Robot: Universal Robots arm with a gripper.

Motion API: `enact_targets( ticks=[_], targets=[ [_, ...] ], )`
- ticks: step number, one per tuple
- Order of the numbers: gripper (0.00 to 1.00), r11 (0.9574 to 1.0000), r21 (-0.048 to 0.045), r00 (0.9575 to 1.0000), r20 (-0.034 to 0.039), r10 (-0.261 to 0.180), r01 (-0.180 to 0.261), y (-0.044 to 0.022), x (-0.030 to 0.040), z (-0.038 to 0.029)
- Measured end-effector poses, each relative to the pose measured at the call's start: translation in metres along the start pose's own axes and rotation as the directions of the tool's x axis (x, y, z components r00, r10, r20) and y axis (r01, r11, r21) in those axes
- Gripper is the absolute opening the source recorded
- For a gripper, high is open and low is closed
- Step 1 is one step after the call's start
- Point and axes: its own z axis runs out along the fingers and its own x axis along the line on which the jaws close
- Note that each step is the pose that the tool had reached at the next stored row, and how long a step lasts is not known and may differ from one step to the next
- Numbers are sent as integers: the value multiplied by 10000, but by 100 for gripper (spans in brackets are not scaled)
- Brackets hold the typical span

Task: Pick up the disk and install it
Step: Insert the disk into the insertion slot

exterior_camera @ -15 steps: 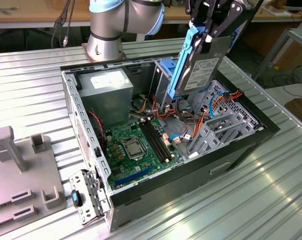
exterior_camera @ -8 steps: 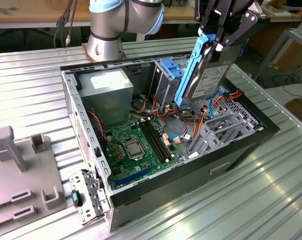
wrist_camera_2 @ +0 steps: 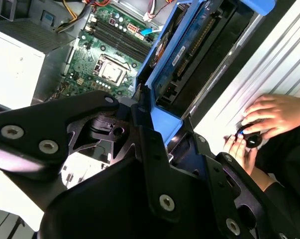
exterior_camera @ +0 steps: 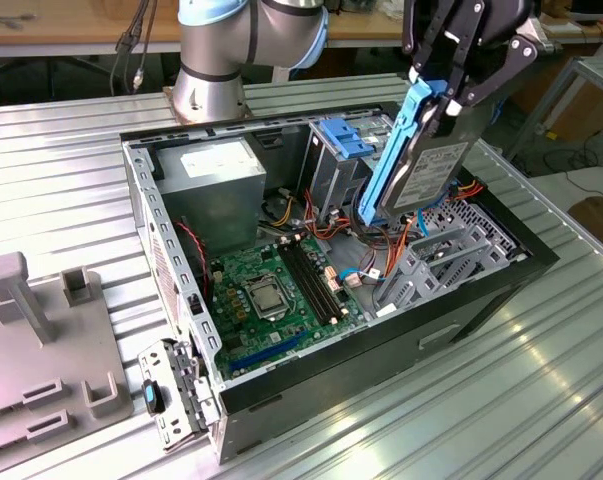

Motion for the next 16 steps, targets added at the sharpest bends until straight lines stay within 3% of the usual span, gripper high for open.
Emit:
enact_targets(
  ticks=[14, 16],
  targets=[
    [37, 10000, 0, 10000, -1, 0, 0, -272, 121, 37],
    [37, 10000, 0, 10000, -1, 1, -1, -335, 125, 43]
  ],
)
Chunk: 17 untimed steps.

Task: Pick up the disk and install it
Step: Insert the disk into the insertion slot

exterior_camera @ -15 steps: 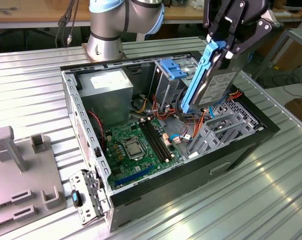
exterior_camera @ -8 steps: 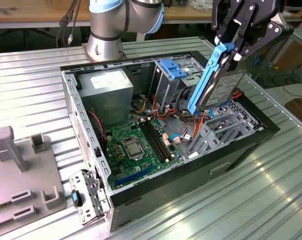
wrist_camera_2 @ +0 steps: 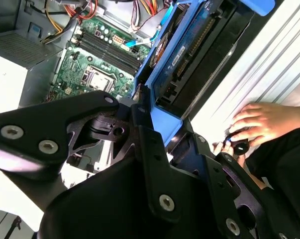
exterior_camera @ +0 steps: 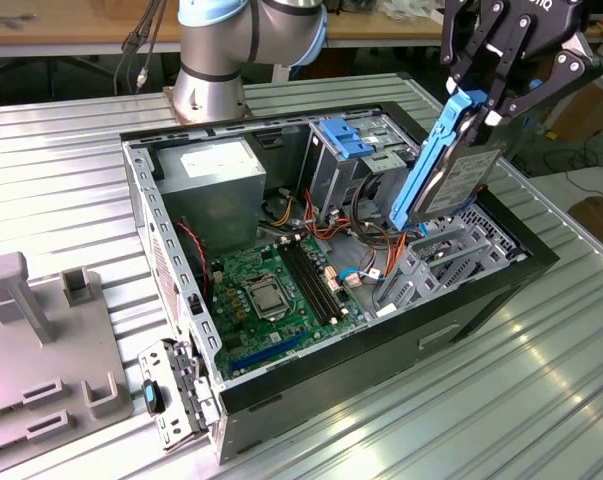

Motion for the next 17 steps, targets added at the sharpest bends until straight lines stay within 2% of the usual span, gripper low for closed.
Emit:
enact_targets(
  ticks=[4, 6, 9, 12, 17],
  targets=[
    [37, 10000, 0, 10000, 1, -1, 1, -106, 1, 8],
    [37, 10000, 0, 10000, 0, 0, 0, -134, 4, 11],
    [37, 10000, 1, 10000, 2, -44, 44, -145, 52, 18],
    [37, 10000, 3, 10000, 4, -94, 94, -167, 72, 23],
    [37, 10000, 3, 10000, 3, -93, 93, -281, 86, 43]
  ],
)
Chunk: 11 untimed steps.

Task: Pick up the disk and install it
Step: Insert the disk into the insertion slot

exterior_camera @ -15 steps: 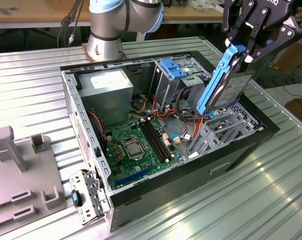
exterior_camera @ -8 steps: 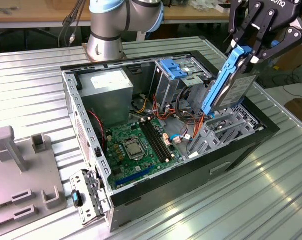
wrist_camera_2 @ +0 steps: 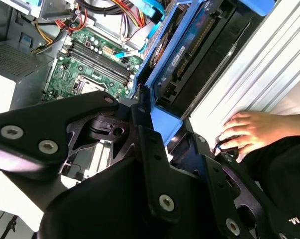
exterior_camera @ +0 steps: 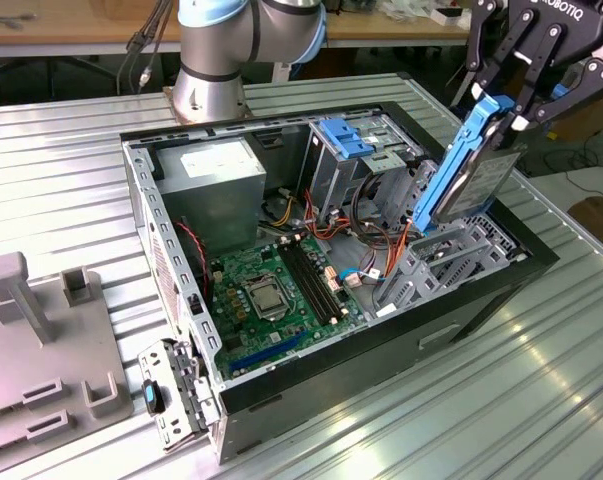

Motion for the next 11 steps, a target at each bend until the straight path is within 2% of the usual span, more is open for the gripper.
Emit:
enact_targets(
  ticks=[3, 4, 6, 8, 11],
  targets=[
    [37, 10000, 0, 10000, 2, 2, -2, -24, 28, 35],
    [37, 10000, -2, 10000, 0, 59, -59, -58, 71, 109],
    [37, 9999, -3, 9999, -3, 116, -116, -52, 128, 257],
    [37, 9999, -3, 9999, -5, 115, -115, -53, 150, 340],
    [37, 9999, -3, 9999, -3, 118, -118, -75, 149, 350]
  ],
)
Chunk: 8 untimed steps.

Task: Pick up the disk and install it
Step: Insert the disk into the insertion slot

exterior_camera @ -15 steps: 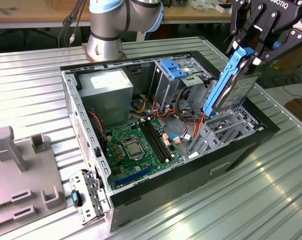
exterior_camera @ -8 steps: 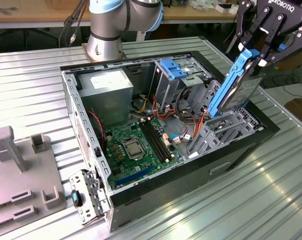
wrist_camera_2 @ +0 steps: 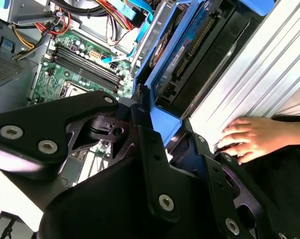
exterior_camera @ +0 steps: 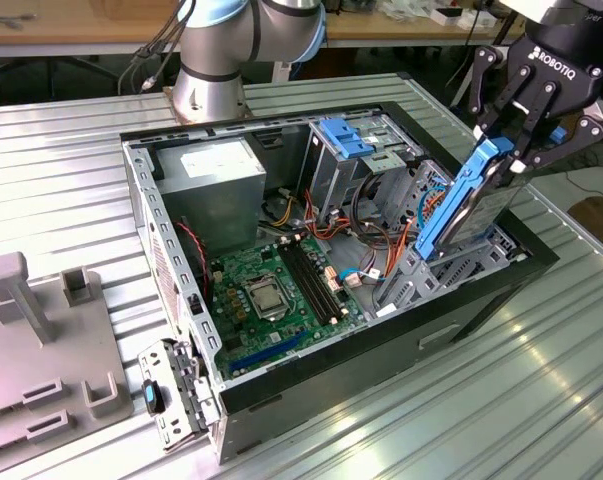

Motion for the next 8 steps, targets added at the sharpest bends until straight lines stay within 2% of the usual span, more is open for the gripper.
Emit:
enact_targets(
  ticks=[8],
  targets=[
    [37, 10000, 0, 10000, 0, -1, 1, -2, -11, 0]
  ],
)
